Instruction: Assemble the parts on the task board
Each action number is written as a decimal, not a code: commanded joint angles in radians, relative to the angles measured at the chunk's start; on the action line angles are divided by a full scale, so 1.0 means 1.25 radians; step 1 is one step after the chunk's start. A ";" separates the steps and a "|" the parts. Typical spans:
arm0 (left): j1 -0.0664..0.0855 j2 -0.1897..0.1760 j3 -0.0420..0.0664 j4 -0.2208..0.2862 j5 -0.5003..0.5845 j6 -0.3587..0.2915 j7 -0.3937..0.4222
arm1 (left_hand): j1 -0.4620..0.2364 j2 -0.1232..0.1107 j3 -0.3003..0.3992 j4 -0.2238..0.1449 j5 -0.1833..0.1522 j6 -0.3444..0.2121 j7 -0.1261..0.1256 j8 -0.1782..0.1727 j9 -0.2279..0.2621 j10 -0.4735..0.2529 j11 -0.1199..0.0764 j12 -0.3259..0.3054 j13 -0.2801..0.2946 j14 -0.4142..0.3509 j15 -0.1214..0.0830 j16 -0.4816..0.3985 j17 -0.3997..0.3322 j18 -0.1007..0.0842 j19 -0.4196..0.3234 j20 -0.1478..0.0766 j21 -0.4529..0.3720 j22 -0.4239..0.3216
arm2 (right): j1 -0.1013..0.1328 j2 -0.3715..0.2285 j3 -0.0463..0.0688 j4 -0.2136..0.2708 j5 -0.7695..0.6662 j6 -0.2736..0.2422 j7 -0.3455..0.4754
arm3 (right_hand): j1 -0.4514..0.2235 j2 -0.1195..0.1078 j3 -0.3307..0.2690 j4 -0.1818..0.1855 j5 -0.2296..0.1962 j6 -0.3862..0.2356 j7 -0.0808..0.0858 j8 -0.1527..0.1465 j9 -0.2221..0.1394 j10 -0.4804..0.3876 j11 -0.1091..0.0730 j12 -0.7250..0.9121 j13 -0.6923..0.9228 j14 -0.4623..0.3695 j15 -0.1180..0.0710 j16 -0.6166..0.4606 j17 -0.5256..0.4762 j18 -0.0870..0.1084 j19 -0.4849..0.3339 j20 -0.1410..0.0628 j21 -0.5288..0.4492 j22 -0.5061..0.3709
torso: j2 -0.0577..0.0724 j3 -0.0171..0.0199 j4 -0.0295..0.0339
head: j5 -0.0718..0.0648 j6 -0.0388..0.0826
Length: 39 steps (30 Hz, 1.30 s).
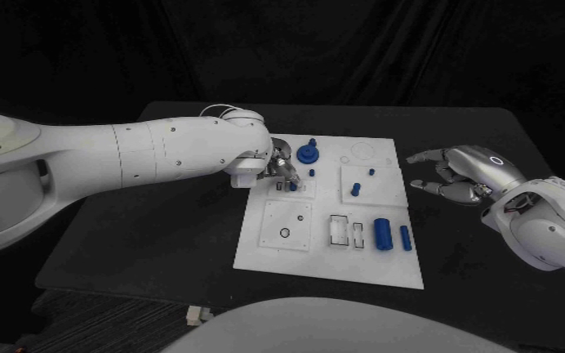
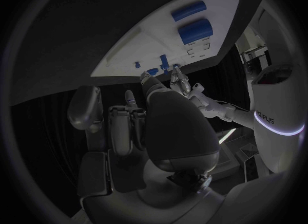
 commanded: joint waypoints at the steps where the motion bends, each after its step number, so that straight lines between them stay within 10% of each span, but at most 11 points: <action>1: -0.001 0.002 0.000 -0.001 0.003 0.010 -0.005 | -0.035 -0.008 -0.047 0.035 -0.040 -0.002 0.010 -0.017 -0.025 0.079 0.010 -0.001 0.207 0.083 0.010 0.002 0.211 0.010 0.009 0.011 -0.006 0.162 | -0.002 -0.002 0.000 0.001 -0.004 0.005 -0.013 | 0.003 0.007 0.003 0.004 0.005 0.006 -0.001 0.000 -0.001 0.055 0.006 -0.003 0.178 0.067 0.007 -0.005 0.158 0.004 -0.005 -0.001 -0.004 0.112 | 0.000 -0.0002 0.0006 | -0.001 0.000; 28: 0.004 -0.031 0.001 0.027 0.003 -0.078 0.031 | -0.062 -0.009 -0.192 0.128 -0.062 0.036 0.001 0.015 -0.039 0.084 0.004 0.003 0.211 0.083 0.005 0.002 0.211 0.008 0.016 0.009 -0.002 0.169 | -0.004 -0.003 0.000 -0.001 -0.004 -0.001 -0.012 | 0.005 0.011 0.006 0.005 0.021 0.009 0.000 -0.003 -0.004 0.053 0.007 -0.006 0.175 0.067 0.008 -0.006 0.157 0.005 -0.006 -0.001 -0.009 0.112 | 0.000 -0.0005 -0.0012 | -0.001 0.000; 39: 0.062 -0.064 0.001 0.047 0.003 -0.128 0.083 | 0.010 0.002 -0.258 0.144 -0.060 0.016 -0.012 0.101 0.057 0.084 -0.008 0.003 0.211 0.083 -0.006 0.002 0.211 0.003 0.033 -0.002 0.016 0.180 | -0.004 -0.005 0.000 -0.002 -0.004 -0.004 -0.011 | 0.002 0.011 0.005 0.007 0.021 0.009 0.000 -0.004 -0.005 0.053 0.007 -0.006 0.175 0.067 0.008 -0.006 0.157 0.005 -0.006 -0.001 -0.010 0.111 | -0.001 -0.0010 -0.0011 | -0.003 0.000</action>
